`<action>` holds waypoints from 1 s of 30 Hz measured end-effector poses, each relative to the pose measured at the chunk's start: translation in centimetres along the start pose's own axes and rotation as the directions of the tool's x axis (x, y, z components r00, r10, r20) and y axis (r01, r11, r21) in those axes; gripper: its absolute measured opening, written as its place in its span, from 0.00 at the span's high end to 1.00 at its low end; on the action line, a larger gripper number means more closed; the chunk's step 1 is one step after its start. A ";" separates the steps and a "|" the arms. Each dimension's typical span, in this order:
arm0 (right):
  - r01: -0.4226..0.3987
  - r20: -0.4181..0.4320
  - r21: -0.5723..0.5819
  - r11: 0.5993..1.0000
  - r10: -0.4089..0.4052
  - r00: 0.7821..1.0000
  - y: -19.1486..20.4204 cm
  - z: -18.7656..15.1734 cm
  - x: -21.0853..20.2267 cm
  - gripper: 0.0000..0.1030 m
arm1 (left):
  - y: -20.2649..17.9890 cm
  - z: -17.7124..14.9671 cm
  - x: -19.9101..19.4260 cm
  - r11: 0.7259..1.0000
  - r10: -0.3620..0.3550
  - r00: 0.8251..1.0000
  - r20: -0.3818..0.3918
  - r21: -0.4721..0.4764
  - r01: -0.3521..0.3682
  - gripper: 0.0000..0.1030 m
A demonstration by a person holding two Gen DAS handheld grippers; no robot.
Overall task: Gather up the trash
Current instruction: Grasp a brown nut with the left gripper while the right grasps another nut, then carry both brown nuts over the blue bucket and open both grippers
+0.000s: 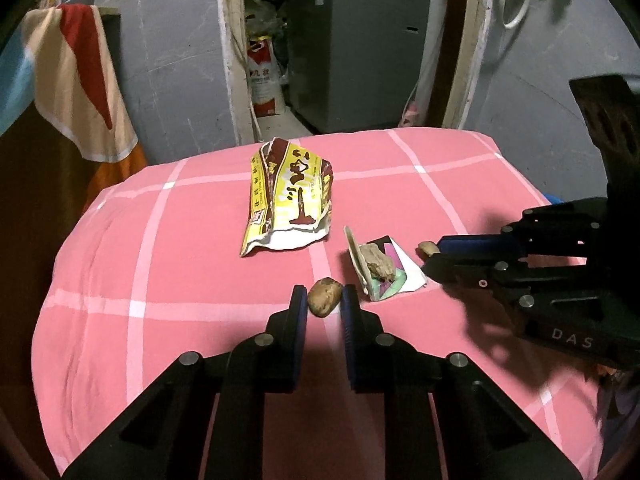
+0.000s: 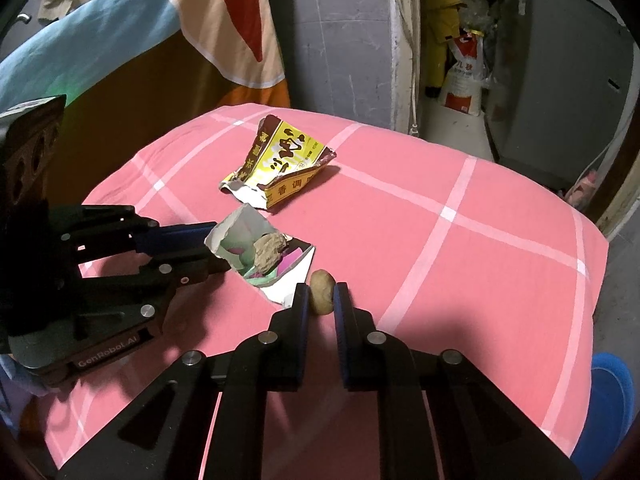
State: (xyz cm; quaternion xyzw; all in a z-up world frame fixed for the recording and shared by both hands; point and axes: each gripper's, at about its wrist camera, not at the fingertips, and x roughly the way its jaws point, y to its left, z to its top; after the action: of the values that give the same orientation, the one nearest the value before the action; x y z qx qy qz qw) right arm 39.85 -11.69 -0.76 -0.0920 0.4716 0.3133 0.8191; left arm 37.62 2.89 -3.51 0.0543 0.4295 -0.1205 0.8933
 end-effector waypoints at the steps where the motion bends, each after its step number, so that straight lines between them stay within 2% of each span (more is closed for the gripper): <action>1: 0.001 0.005 0.001 1.000 -0.001 1.000 0.0 -0.1 -0.1 0.90 | 0.0 -0.1 -0.1 1.000 0.002 1.000 0.002 -0.010 -0.002 0.87; 7: 0.019 0.085 0.005 1.000 -0.020 0.996 0.2 -1.8 -1.7 0.91 | 0.0 -1.0 -1.7 0.995 0.001 0.999 0.048 -0.097 0.004 0.87; 12: 0.028 0.231 0.021 0.999 -0.032 0.972 0.2 -3.4 -4.7 0.91 | -1.4 -1.6 -4.4 0.994 0.015 0.987 0.163 -0.113 0.004 0.88; 14: 0.030 0.299 0.031 0.999 -0.038 0.953 0.2 -4.2 -6.1 0.91 | -2.0 -1.6 -5.4 0.993 0.015 0.978 0.209 -0.117 0.009 0.88; 18: 0.067 0.440 0.040 0.997 -0.078 0.895 0.5 -5.7 -9.4 0.91 | -3.5 -1.2 -7.3 0.992 0.003 0.949 0.314 -0.121 0.037 0.88; 23: 0.134 0.591 0.064 0.989 -0.146 0.793 0.6 -7.3 -14.0 0.91 | -5.3 -0.4 -9.4 0.988 -0.037 0.902 0.429 -0.121 0.099 0.88; 30: 0.233 0.689 0.131 0.964 -0.258 0.677 -0.4 -9.5 -18.5 0.91 | -9.5 1.0 -11.7 0.980 -0.118 0.833 0.540 -0.072 0.185 0.88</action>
State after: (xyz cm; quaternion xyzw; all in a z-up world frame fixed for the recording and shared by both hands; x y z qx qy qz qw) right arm 26.66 -24.14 9.43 -0.0156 0.1142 0.2043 0.9721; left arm 28.80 -4.48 6.32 -0.0701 0.1739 -0.1749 0.9666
